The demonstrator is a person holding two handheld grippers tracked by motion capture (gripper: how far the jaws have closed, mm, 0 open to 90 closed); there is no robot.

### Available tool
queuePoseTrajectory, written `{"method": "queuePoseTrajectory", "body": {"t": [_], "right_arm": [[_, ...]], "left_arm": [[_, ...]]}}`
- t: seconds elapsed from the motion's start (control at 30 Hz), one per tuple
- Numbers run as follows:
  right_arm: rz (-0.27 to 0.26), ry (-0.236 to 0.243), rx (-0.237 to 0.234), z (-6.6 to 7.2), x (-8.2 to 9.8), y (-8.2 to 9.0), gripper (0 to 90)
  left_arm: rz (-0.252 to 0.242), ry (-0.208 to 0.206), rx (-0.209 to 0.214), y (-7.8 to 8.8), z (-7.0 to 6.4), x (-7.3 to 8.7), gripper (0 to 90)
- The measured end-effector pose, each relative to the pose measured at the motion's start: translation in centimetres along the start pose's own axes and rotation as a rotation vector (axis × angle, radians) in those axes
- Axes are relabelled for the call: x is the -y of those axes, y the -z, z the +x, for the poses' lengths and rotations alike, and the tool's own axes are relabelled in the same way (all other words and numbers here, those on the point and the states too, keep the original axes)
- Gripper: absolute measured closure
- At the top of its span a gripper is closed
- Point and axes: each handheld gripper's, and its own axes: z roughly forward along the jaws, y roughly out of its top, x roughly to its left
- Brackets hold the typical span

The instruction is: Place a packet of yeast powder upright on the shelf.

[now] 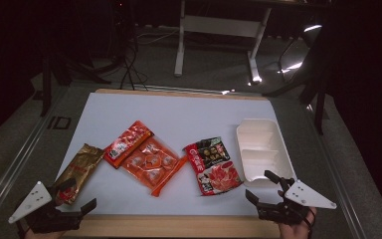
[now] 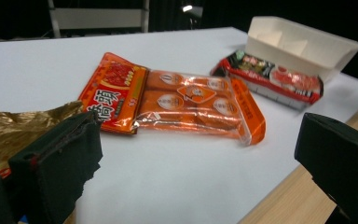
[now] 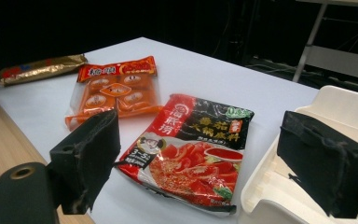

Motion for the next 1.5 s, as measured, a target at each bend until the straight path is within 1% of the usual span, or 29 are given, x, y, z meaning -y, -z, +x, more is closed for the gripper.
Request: {"method": "queuePoseTrajectory", "body": {"t": [0.03,0.1,0.17,0.27,0.33,0.4,0.47,0.53,0.57,0.6,0.63,0.67,0.7,0.73,0.77,0.87,0.9,0.97,1.0,1.03,1.13,1.17,1.2,1.23,1.37,1.4,1.43,1.47,1.5], "right_arm": [[0.009,-0.013,-0.018,-0.2,0.0,-0.1,14.0],[0.010,-0.029,-0.031,-0.2,0.0,-0.1,16.2],[0.009,-0.021,0.003,0.1,-0.1,0.0,12.6],[0.011,-0.014,0.001,0.3,-0.1,0.0,12.6],[0.017,0.010,-0.003,0.8,-0.4,-0.1,12.6],[0.019,0.034,0.032,1.0,-0.5,-0.3,12.6],[0.019,0.030,0.035,0.9,-0.5,-0.4,12.6],[0.015,-0.007,0.023,0.5,-0.3,-0.3,12.6],[0.020,-0.014,0.042,0.4,-0.2,-0.3,12.5],[0.033,-0.008,0.055,0.4,-0.2,-0.2,12.6],[0.036,0.001,0.036,0.3,-0.2,-0.1,12.6],[0.042,0.010,0.046,0.4,-0.2,-0.1,12.8],[0.042,0.030,0.070,0.4,-0.3,0.0,13.4],[0.042,0.030,0.070,0.4,-0.3,0.0,13.4],[0.025,0.020,0.041,0.4,-0.4,0.0,13.3],[0.024,0.016,0.056,0.4,-0.4,0.1,13.2],[0.020,-0.002,0.037,0.4,-0.5,0.1,13.2],[0.032,0.005,0.029,0.4,-0.6,-0.1,13.1],[0.037,0.007,0.008,0.4,-0.7,-0.2,12.4],[0.045,0.008,-0.003,0.4,-0.9,-0.3,12.2],[0.033,0.011,-0.014,0.6,-0.9,-0.4,11.0],[0.024,0.024,0.015,0.9,-1.1,-0.4,10.5],[0.023,0.016,0.017,1.0,-1.2,-0.4,10.4],[0.014,-0.001,-0.018,0.9,-1.2,-0.4,10.4],[0.005,-0.015,-0.009,1.0,-1.3,-0.4,10.4],[0.008,-0.019,-0.013,1.0,-1.3,-0.4,10.4],[0.009,-0.018,-0.028,1.0,-1.3,-0.5,10.4],[0.002,-0.011,-0.021,1.2,-1.3,-0.5,10.5],[0.002,-0.011,-0.021,1.2,-1.3,-0.5,10.5]], "left_arm": [[0.026,-0.014,0.005,-0.1,-0.3,0.0,1.1],[0.033,-0.018,-0.002,-0.1,-0.5,0.0,1.1],[0.033,-0.014,-0.008,0.0,-0.6,0.0,1.1],[0.025,-0.012,-0.015,0.2,-0.8,0.0,1.1],[0.045,-0.020,-0.026,0.1,-0.9,0.1,1.1],[0.044,-0.016,-0.030,0.2,-0.9,0.1,1.1],[0.031,-0.003,-0.031,0.5,-0.8,0.1,1.1],[0.026,0.000,-0.028,0.6,-0.7,0.2,1.1],[0.033,0.005,-0.027,0.6,-0.6,0.2,1.1],[0.030,-0.002,-0.023,0.6,-0.6,0.1,1.1],[0.030,-0.002,-0.023,0.6,-0.6,0.1,1.1],[0.032,-0.017,-0.024,0.4,-0.7,0.0,1.1],[0.032,-0.016,-0.019,0.3,-0.6,0.0,1.1],[0.032,-0.016,-0.019,0.3,-0.6,0.0,1.1],[0.046,-0.011,-0.015,-0.1,-0.4,-0.1,1.1],[0.045,-0.004,-0.004,-0.2,-0.1,-0.3,1.1],[0.037,0.002,-0.002,-0.2,0.3,-0.4,1.1],[0.033,0.010,-0.004,-0.1,0.6,-0.6,1.1],[0.026,0.018,-0.003,0.0,0.8,-0.7,1.1],[0.027,0.024,-0.021,0.2,1.2,-1.0,1.1],[0.025,0.031,-0.024,0.3,1.6,-1.4,1.2],[0.033,0.017,-0.037,0.5,2.0,-2.0,1.2],[0.033,0.017,-0.037,0.5,2.0,-2.0,1.2],[0.031,0.018,-0.047,0.5,2.2,-2.2,1.2],[0.035,0.013,-0.065,0.8,3.4,-3.2,1.2],[0.035,0.005,-0.084,0.9,3.8,-3.6,1.2],[0.035,0.005,-0.084,0.9,3.8,-3.6,1.2],[0.039,0.007,-0.084,1.0,4.4,-4.0,1.2],[0.039,0.007,-0.084,1.0,4.4,-4.0,1.2]]}}
